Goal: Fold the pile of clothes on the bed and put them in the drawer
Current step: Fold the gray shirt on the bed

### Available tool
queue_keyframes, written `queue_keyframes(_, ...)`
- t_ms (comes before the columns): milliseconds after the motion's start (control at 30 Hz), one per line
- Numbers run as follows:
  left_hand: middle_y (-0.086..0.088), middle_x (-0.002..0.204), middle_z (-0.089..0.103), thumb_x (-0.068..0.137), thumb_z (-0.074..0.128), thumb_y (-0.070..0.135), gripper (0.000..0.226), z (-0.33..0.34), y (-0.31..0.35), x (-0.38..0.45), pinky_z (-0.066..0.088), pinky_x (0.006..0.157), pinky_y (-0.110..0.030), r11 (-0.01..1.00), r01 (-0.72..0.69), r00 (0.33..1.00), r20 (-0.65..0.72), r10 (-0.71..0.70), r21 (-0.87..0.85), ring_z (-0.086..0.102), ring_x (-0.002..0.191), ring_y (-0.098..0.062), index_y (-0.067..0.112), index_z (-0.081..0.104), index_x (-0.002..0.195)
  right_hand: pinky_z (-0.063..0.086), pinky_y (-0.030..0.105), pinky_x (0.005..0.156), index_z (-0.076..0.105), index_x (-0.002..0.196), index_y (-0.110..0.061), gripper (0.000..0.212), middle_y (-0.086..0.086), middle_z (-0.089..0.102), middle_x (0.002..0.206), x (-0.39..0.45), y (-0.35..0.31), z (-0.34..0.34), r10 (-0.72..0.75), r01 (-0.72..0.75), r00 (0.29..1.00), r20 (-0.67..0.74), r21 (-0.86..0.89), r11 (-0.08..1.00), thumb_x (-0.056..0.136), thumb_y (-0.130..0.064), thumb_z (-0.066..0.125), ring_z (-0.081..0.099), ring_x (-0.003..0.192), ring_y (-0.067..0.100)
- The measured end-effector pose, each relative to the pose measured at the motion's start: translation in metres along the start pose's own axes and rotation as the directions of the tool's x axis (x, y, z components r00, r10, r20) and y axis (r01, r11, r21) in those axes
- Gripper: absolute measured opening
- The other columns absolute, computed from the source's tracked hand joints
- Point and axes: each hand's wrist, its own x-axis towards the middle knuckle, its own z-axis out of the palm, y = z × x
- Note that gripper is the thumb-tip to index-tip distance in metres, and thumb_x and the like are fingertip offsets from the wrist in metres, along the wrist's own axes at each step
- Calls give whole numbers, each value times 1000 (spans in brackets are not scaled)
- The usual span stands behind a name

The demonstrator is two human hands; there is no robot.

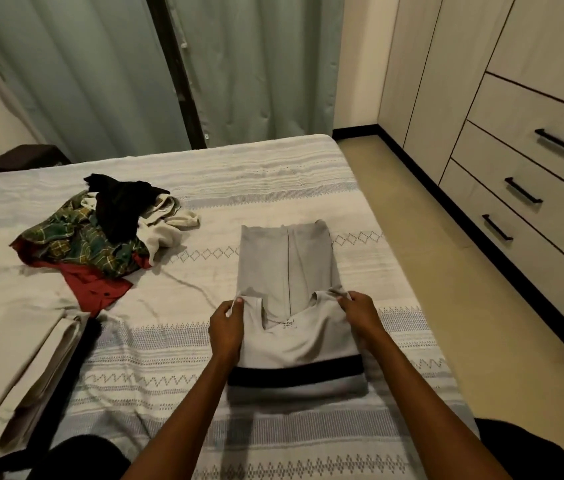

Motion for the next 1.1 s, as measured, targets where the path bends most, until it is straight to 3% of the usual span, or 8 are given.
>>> queue_keyframes(267, 2, 91, 72, 100, 56, 40, 27, 50, 66, 126, 51, 83, -36, 984, -95, 993, -86, 83, -150, 64, 88, -15, 21, 73, 90, 53, 38, 85, 72, 110, -9, 30, 10, 70, 105, 137, -72, 16, -67, 77, 995, -72, 148, 986, 101, -32, 55, 64, 97, 26)
queue_keyframes(500, 6, 82, 68, 103, 51, 34, 28, 95, 74, 221, 48, 65, -18, 980, -91, 994, -75, 79, -176, 59, 77, -8, 14, 68, 91, 47, 36, 79, 67, 101, -8, 25, 17, 68, 101, 246, -85, 42, -67, 97, 987, -149, 202, 975, 104, -27, 51, 60, 92, 26)
queue_keyframes(567, -1, 87, 68, 104, 49, 36, 32, 102, 65, 248, 49, 70, -26, 993, -30, 996, -84, 20, -117, 62, 85, -18, 13, 67, 92, 48, 38, 82, 67, 102, -9, 28, 17, 68, 104, 268, -84, 48, -31, 55, 989, -147, 164, 985, 104, -30, 49, 60, 94, 27)
queue_keyframes(633, -13, 100, 69, 104, 43, 42, 41, 104, 52, 272, 48, 81, -36, 996, 29, 996, -81, -22, 89, 62, 99, -33, 9, 66, 98, 46, 39, 82, 68, 102, -14, 34, 15, 68, 104, 286, -78, 52, 15, -14, 985, -171, 8, 1000, 103, -39, 45, 60, 95, 30)
queue_keyframes(733, -20, 109, 67, 102, 39, 50, 50, 102, 42, 287, 46, 85, -40, 920, -15, 993, -100, 59, 392, 61, 105, -40, 7, 64, 104, 44, 36, 81, 68, 110, -19, 33, 9, 68, 111, 291, -71, 51, 4, -79, 955, -296, -244, 967, 101, -42, 45, 62, 103, 33)
queue_keyframes(867, -23, 110, 66, 102, 33, 56, 56, 88, 38, 276, 41, 82, -39, 908, -42, 995, -65, 76, 418, 59, 107, -41, 6, 59, 95, 45, 36, 82, 63, 113, -20, 33, 4, 68, 115, 273, -62, 49, -32, -62, 934, -355, -250, 966, 102, -45, 45, 62, 105, 30)
queue_keyframes(967, -20, 102, 67, 99, 30, 64, 66, 72, 26, 251, 45, 82, -40, 887, -29, 999, 25, 20, 460, 62, 100, -39, 6, 61, 90, 43, 35, 80, 61, 113, -20, 38, 5, 68, 111, 245, -55, 49, -6, -88, 955, -297, -301, 949, 102, -50, 42, 62, 104, 31)
queue_keyframes(1100, -7, 83, 62, 96, 41, 63, 60, 51, 17, 199, 40, 68, -33, 875, -39, 991, 132, -28, 483, 60, 84, -29, 7, 58, 86, 47, 38, 84, 62, 112, -13, 50, 11, 68, 113, 203, -45, 39, 20, -93, 980, -199, -365, 926, 99, -58, 45, 63, 105, 34)
